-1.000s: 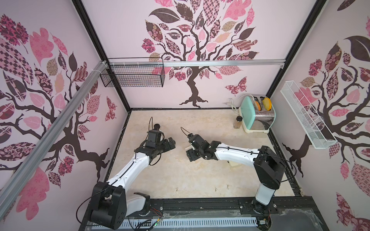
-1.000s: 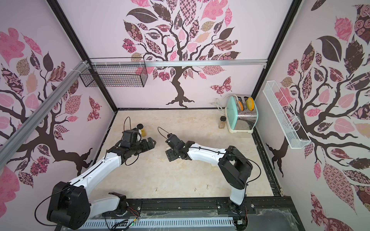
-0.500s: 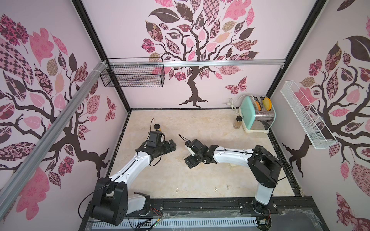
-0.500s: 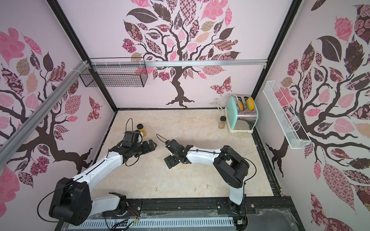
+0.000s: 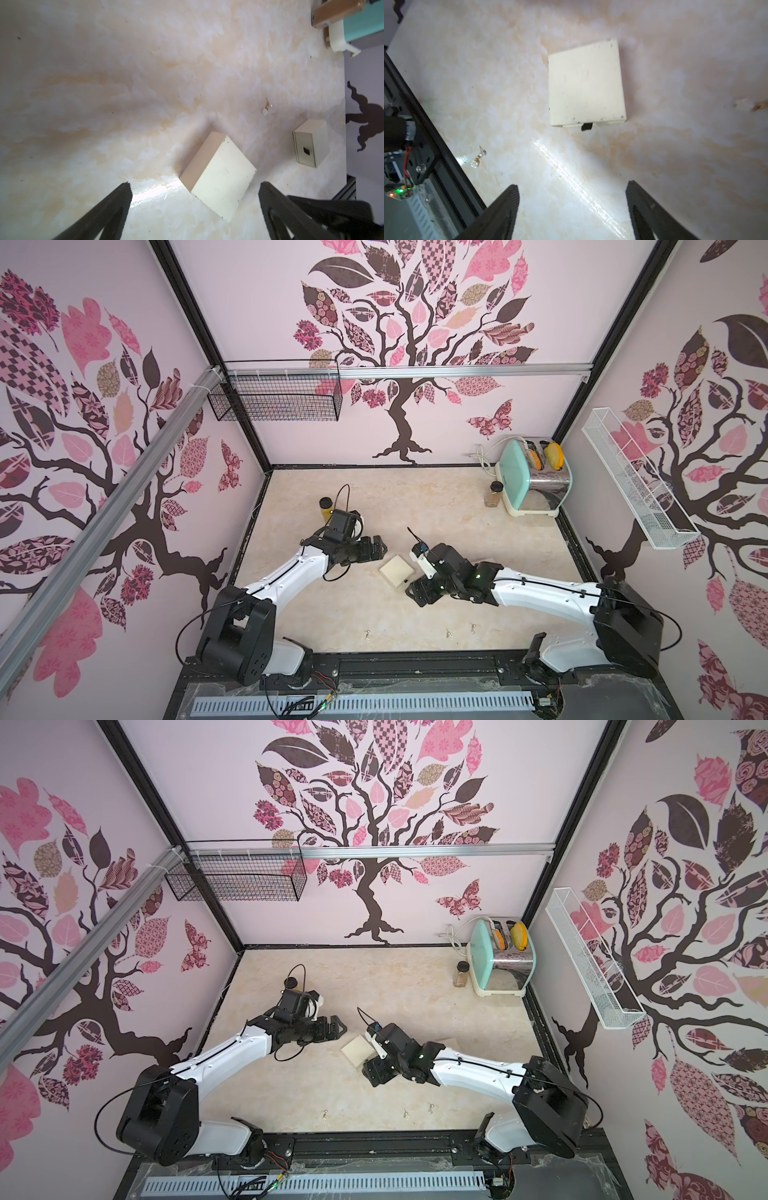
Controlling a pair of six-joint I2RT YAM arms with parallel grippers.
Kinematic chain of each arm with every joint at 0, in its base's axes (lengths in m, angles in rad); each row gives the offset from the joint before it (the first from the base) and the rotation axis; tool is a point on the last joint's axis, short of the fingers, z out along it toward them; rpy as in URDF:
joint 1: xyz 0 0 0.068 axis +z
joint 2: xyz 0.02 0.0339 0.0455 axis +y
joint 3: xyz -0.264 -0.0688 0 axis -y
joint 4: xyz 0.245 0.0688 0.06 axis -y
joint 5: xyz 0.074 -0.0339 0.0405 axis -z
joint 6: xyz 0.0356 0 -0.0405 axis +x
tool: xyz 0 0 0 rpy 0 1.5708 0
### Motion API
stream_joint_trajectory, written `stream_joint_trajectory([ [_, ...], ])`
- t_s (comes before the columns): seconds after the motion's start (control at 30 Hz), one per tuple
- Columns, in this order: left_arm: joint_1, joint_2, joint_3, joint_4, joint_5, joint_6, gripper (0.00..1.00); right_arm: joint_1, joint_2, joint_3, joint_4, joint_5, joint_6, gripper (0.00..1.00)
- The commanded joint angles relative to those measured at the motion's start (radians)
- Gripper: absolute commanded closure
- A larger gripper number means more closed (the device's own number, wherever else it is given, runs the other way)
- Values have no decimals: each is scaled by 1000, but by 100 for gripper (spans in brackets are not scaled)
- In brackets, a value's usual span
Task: Place the earrings into the drawer-style jewelry box
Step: Adjust the jewelry box at the center of the board.
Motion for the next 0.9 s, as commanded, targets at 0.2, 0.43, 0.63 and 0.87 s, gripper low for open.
stream_joint_trajectory([
  [0.2, 1, -13, 16, -120, 18, 93, 2, -58, 180, 35, 206, -195, -17, 26],
  [0.43, 6, 22, 52, -190, -2, 115, 2, -103, 282, 110, 240, -236, -46, 26],
  [0.63, 6, 47, 76, -206, 0, 155, 2, -115, 331, 183, 219, -250, -72, 26],
  [0.87, -7, 64, 106, -208, 70, 270, 4, -145, 144, 60, 243, -209, -6, 28],
])
